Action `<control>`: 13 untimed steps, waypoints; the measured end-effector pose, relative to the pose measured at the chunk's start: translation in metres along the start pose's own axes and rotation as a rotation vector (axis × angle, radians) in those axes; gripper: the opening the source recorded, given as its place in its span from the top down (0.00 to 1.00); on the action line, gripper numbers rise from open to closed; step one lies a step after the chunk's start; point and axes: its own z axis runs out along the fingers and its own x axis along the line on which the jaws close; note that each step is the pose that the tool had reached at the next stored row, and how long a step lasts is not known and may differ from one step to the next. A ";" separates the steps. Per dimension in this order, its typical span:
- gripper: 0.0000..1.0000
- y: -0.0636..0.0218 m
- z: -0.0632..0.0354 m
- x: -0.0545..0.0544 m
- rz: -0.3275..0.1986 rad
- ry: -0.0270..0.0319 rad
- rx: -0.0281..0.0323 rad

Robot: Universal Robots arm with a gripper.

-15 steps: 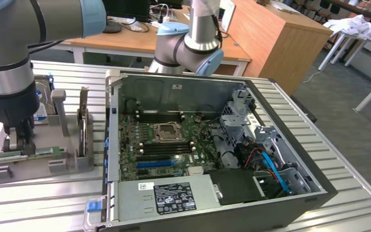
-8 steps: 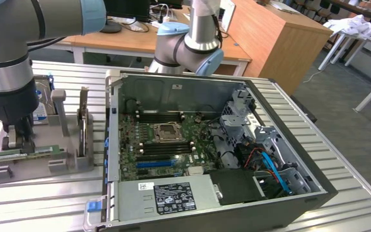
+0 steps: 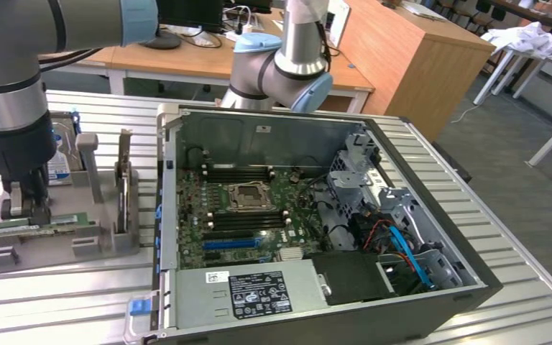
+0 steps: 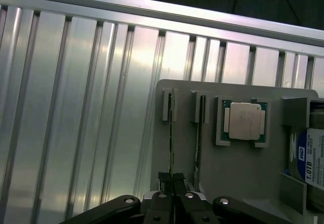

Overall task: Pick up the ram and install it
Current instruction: 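Pick up the ram and move it above insertion slot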

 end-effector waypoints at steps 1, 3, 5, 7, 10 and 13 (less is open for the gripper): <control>0.88 0.0000 -0.0008 0.000 0.000 0.0000 0.0000; 0.88 0.0001 -0.0025 0.000 0.000 0.0000 0.0001; 0.88 0.0002 -0.0041 0.000 0.000 0.0000 0.0001; 0.88 0.0003 -0.0059 0.000 0.000 0.0000 0.0001; 0.88 0.0004 -0.0084 0.000 0.000 0.0000 0.0000; 0.88 0.0005 -0.0111 0.000 0.000 0.0000 0.0001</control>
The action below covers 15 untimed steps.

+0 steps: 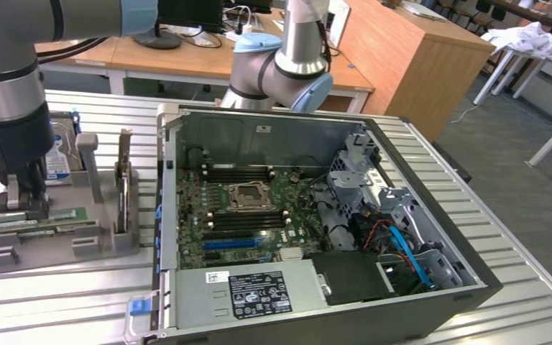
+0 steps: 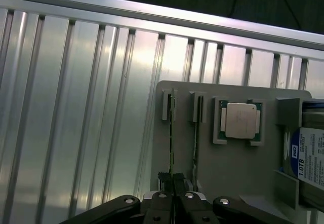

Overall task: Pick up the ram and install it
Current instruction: 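Pick up the ram and move it above insertion slot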

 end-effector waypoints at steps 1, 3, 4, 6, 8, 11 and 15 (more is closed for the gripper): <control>0.88 0.0000 -0.0009 0.000 0.000 0.0000 -0.0001; 0.88 0.0001 -0.0027 0.000 0.000 -0.0001 0.0000; 0.88 0.0002 -0.0037 0.000 0.000 0.0000 0.0000; 0.88 0.0003 -0.0058 0.000 0.000 0.0000 -0.0001; 0.88 0.0004 -0.0076 0.000 0.000 0.0000 0.0000; 0.88 0.0005 -0.0108 0.000 0.000 0.0000 -0.0001; 0.88 0.0007 -0.0146 -0.001 0.000 0.0000 0.0000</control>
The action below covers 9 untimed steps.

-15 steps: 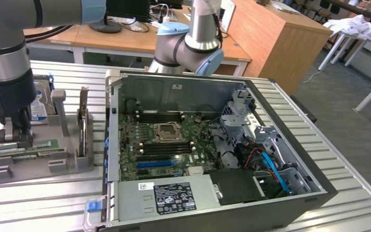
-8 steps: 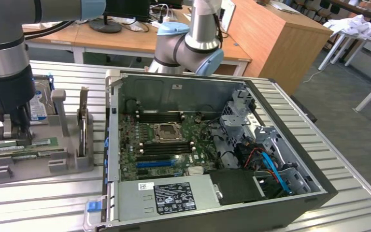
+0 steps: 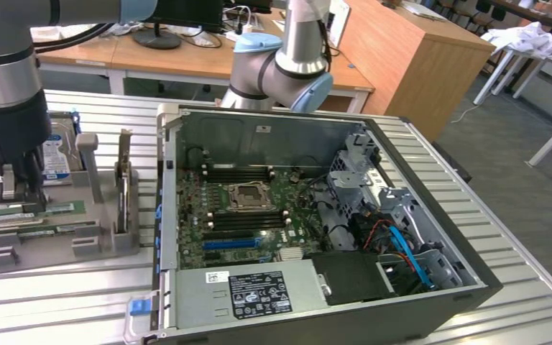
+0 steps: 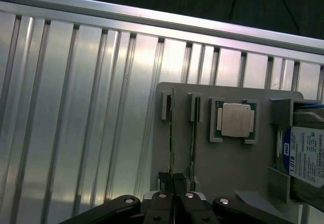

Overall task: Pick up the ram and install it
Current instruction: 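Pick up the ram and move it above insertion slot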

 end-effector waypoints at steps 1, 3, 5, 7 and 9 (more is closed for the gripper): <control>0.88 0.0000 -0.0008 0.000 0.000 0.0000 0.0000; 0.88 0.0001 -0.0025 0.000 0.000 0.0000 -0.0001; 0.88 0.0002 -0.0040 0.000 0.000 0.0000 0.0000; 0.88 0.0003 -0.0057 0.000 0.000 0.0000 -0.0001; 0.88 0.0003 -0.0073 0.000 0.000 0.0000 0.0000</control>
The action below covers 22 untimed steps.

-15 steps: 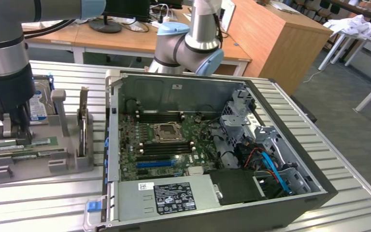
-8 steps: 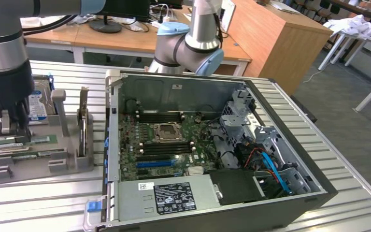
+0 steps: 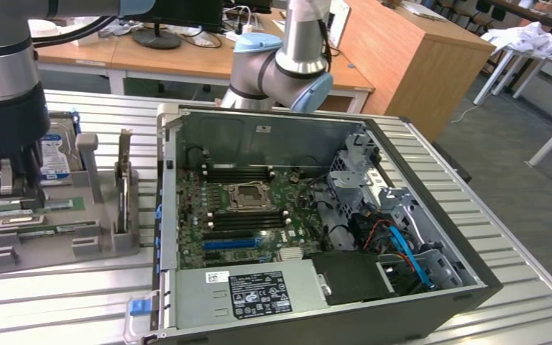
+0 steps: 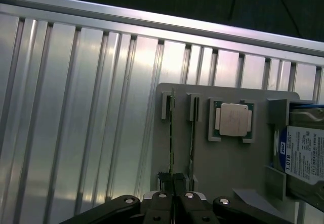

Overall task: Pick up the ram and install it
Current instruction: 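Pick up the ram and move it above insertion slot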

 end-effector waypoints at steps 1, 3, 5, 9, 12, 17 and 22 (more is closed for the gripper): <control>0.88 0.0000 -0.0008 0.000 0.000 0.0000 0.0000; 0.88 0.0001 -0.0024 0.000 0.000 0.0000 0.0000; 0.88 0.0002 -0.0041 0.000 0.000 0.0000 0.0000; 0.88 0.0004 -0.0081 0.000 0.000 0.0000 0.0000; 0.88 0.0005 -0.0113 0.000 0.000 0.0000 0.0000; 0.88 0.0008 -0.0171 -0.001 0.000 0.0000 0.0001; 0.88 0.0010 -0.0228 -0.001 0.000 0.0001 0.0000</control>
